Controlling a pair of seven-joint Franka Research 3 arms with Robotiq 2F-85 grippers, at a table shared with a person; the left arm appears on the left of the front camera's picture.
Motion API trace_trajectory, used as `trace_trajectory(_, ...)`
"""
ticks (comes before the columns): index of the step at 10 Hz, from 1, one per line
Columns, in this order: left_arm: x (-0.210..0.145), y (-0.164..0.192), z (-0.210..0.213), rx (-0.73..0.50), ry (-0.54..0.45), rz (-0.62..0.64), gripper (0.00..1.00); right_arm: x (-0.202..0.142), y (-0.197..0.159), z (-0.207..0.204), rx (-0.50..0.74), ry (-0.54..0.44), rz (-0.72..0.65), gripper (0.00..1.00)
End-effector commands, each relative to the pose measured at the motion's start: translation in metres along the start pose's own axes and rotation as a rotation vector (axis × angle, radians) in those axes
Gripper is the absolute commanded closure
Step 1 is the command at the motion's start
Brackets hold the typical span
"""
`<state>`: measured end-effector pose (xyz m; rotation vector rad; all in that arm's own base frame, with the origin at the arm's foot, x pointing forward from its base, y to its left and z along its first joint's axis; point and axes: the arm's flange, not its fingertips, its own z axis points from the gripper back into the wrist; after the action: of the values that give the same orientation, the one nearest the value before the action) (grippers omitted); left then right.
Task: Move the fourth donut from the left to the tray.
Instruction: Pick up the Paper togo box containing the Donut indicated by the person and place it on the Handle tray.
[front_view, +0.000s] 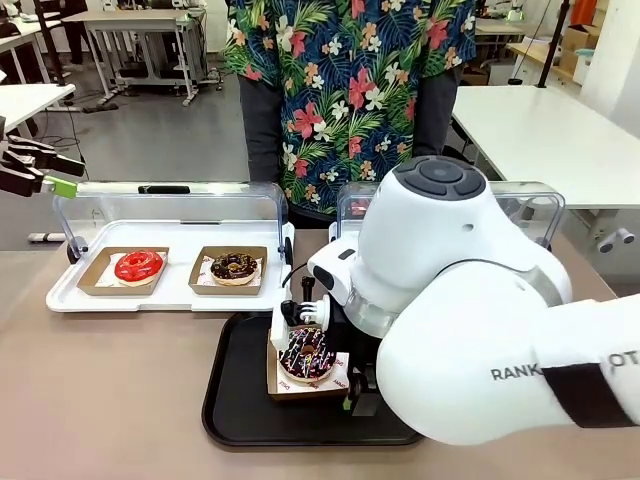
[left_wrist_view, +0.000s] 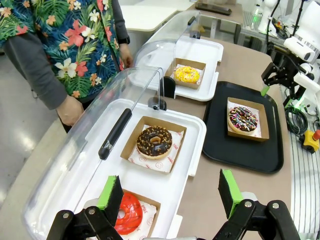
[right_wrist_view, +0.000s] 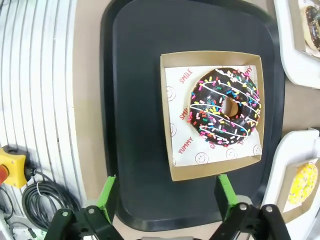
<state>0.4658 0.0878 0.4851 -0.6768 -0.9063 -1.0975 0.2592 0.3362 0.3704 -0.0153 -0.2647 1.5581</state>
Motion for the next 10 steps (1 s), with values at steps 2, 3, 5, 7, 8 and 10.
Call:
trace_trajectory(2,0.002,0.0,0.001,-0.005,0.005,-0.003,0.0,-0.039,0.017,0.006,0.145,0.01,0.083,0.0)
trace_trajectory(3,0.002,0.0,0.001,-0.005,0.005,-0.003,0.0,-0.002,0.001,0.004,0.019,0.002,0.009,0.0)
trace_trajectory(5,0.002,0.0,0.001,-0.005,0.005,-0.003,0.0,-0.002,0.001,0.004,0.019,0.002,0.009,0.0)
trace_trajectory(7,0.002,0.0,0.001,-0.005,0.005,-0.003,0.0,-0.002,0.001,0.004,0.019,0.002,0.009,0.0)
trace_trajectory(8,0.002,0.0,0.001,-0.005,0.005,-0.003,0.0,-0.002,0.001,0.004,0.019,0.002,0.009,0.0)
trace_trajectory(10,0.002,0.0,0.001,-0.005,0.005,-0.003,0.0,-0.002,0.001,0.004,0.019,0.002,0.009,0.0)
